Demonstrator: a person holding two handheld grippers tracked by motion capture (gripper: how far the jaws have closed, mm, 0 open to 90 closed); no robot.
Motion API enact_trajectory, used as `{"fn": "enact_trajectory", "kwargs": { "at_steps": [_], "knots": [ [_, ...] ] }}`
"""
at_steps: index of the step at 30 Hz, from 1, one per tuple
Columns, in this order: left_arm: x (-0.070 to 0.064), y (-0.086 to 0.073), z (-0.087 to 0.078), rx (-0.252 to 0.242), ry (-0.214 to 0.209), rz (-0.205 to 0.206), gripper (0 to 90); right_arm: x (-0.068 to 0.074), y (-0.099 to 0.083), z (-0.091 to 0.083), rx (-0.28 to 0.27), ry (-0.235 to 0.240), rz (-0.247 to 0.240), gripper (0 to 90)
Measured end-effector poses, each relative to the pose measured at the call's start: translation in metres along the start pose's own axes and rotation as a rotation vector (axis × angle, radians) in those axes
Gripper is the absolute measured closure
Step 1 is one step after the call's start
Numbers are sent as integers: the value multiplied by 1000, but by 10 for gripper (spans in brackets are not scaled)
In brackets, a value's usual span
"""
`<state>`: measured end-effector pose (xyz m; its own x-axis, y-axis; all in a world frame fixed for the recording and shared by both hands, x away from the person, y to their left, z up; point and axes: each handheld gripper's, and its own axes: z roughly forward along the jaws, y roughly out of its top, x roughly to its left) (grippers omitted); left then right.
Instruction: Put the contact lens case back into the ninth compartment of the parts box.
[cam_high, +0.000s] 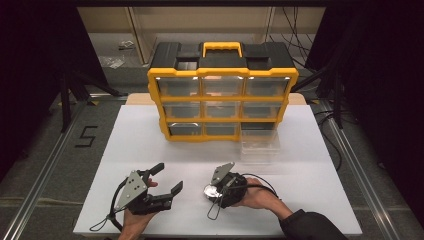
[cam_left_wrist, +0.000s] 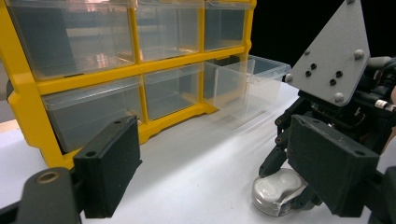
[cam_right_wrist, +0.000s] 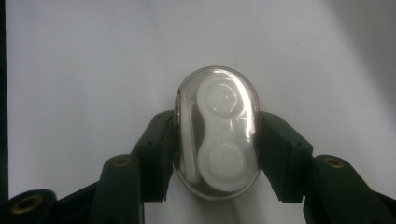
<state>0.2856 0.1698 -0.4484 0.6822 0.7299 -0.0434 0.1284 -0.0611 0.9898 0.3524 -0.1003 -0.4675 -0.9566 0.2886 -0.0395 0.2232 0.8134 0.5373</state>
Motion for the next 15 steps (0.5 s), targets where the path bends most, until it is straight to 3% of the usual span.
{"fn": "enact_trajectory", "kwargs": {
  "at_steps": [15],
  "knots": [
    [0,0,0,-1,4,2,171,-2,1,-11,-45,-33,10,495]
  ]
}}
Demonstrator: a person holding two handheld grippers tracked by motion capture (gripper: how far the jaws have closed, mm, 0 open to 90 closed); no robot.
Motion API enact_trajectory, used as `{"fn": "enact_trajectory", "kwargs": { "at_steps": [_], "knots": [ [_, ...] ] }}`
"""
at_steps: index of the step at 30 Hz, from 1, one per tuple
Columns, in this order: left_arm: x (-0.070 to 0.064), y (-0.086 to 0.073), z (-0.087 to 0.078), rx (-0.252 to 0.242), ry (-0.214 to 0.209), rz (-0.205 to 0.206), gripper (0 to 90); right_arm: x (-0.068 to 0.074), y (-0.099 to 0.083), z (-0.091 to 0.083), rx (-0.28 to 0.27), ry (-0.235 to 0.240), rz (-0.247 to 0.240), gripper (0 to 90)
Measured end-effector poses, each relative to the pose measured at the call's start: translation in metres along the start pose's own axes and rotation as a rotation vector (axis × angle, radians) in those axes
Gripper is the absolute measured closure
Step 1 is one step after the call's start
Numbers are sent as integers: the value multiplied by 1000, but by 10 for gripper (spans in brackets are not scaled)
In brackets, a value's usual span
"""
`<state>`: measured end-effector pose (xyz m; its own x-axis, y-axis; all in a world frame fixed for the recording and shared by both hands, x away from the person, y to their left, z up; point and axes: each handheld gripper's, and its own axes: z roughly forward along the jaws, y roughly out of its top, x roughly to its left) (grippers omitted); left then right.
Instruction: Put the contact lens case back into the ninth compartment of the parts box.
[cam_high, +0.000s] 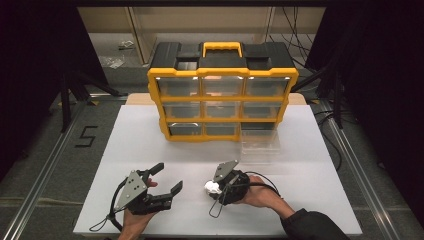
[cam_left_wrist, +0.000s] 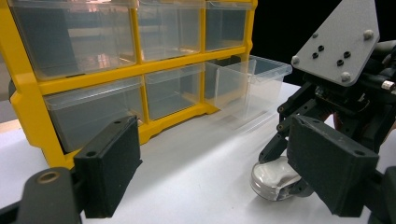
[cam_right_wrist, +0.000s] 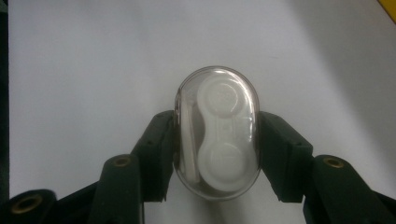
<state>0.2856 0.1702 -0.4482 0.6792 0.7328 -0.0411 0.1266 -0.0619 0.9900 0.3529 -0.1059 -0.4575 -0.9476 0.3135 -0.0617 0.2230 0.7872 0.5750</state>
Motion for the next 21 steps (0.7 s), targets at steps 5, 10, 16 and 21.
{"fn": "enact_trajectory", "kwargs": {
  "at_steps": [5,10,16,21],
  "knots": [
    [0,0,0,0,0,0,172,-1,0,-2,-11,-6,3,495],
    [0,0,0,1,-1,-1,174,-2,0,-5,-22,-13,2,495],
    [0,0,0,-1,1,-2,175,-3,1,-7,-33,-16,5,495],
    [0,0,-1,-2,2,-1,175,-3,1,-10,-38,-20,11,495]
  ]
}}
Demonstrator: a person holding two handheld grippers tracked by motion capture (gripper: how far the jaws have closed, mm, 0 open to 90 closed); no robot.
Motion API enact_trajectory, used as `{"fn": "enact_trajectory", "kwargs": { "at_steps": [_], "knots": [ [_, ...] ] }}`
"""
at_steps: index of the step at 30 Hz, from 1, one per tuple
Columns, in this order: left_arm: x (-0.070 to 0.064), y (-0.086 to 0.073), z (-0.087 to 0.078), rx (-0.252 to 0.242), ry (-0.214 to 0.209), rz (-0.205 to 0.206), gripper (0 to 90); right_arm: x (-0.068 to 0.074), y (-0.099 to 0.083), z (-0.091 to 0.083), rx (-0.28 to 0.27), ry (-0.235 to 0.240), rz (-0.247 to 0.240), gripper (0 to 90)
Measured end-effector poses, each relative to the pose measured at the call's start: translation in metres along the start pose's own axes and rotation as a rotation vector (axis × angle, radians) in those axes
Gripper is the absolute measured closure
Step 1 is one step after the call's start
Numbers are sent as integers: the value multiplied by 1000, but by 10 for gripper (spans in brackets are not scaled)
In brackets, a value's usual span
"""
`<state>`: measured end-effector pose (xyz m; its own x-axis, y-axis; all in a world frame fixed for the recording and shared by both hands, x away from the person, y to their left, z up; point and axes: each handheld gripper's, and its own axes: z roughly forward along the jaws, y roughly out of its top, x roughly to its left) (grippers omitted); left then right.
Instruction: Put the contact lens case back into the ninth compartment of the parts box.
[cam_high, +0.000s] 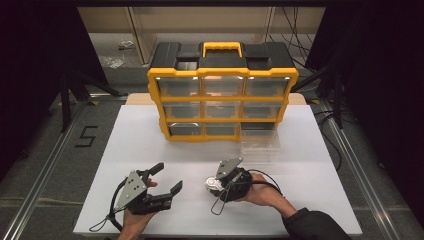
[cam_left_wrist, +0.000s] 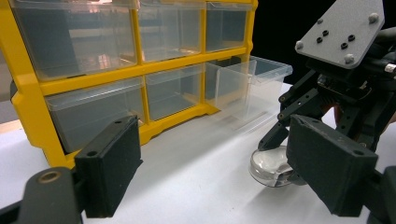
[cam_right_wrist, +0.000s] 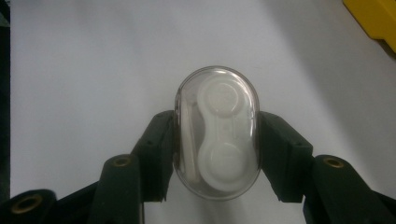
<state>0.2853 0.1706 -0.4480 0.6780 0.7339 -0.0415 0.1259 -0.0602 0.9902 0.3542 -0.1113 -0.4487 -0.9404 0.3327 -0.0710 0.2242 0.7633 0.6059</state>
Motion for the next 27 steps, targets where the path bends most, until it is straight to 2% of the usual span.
{"fn": "enact_trajectory", "kwargs": {
  "at_steps": [27],
  "knots": [
    [0,0,0,-4,4,1,175,-10,2,-20,-59,-37,10,495]
  ]
}}
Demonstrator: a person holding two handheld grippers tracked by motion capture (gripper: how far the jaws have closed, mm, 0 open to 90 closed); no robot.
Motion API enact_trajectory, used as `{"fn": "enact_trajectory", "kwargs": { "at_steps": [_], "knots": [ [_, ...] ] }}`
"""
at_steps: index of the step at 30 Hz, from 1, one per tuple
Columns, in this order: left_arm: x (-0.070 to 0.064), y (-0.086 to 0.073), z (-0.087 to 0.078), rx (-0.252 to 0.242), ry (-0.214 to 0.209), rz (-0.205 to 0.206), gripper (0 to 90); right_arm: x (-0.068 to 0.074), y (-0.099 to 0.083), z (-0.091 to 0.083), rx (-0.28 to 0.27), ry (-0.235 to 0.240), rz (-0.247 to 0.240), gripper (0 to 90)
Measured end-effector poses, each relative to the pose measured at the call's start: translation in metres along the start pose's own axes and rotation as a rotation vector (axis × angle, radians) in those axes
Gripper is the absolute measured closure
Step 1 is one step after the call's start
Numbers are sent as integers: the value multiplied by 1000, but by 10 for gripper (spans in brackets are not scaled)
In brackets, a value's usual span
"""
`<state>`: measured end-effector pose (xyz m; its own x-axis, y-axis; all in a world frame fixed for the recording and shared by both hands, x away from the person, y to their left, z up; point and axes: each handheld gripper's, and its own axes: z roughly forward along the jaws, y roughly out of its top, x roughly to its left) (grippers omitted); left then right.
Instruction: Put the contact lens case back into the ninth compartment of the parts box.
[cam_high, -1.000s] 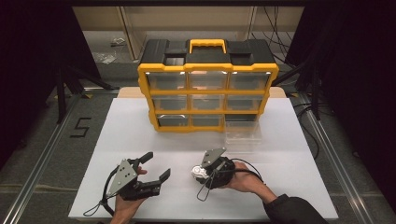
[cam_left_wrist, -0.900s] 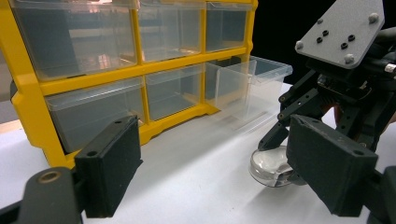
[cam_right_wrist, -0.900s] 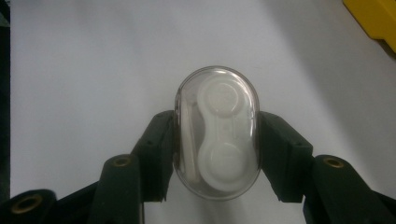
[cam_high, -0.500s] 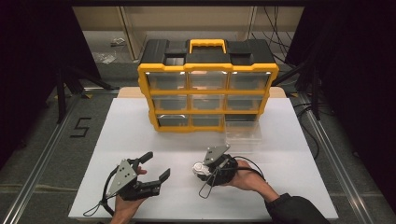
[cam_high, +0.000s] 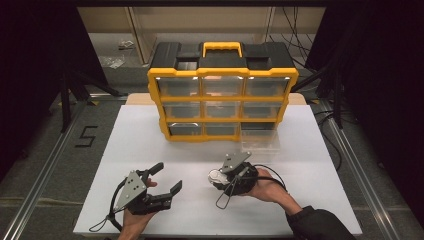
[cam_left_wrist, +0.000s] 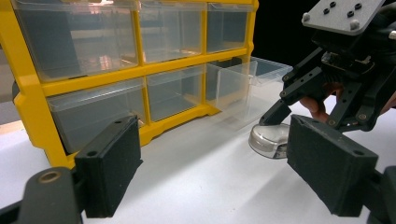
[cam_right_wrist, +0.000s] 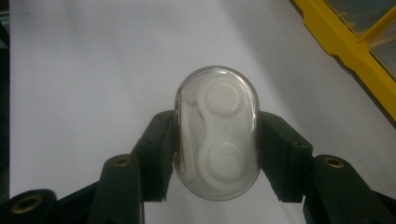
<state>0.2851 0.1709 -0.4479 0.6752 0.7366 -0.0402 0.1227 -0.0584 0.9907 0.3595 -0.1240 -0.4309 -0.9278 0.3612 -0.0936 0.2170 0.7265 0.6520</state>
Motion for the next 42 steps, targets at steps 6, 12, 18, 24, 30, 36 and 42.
{"fn": "enact_trajectory", "kwargs": {
  "at_steps": [6,12,18,24,30,36,42],
  "knots": [
    [0,0,0,-1,0,0,175,-3,1,-6,-17,-9,13,495],
    [0,0,0,0,0,0,175,-5,2,-10,-30,-17,14,495],
    [0,0,0,-1,0,0,175,-7,2,-15,-47,-28,24,495],
    [0,0,0,1,-1,0,175,-9,2,-19,-59,-32,25,495],
    [0,0,0,0,0,-1,175,-11,3,-23,-71,-45,35,495],
    [0,0,0,0,0,-1,175,-15,3,-29,-104,-66,43,495],
    [0,0,0,-2,-1,-1,175,-18,3,-35,-128,-84,56,495]
  ]
}}
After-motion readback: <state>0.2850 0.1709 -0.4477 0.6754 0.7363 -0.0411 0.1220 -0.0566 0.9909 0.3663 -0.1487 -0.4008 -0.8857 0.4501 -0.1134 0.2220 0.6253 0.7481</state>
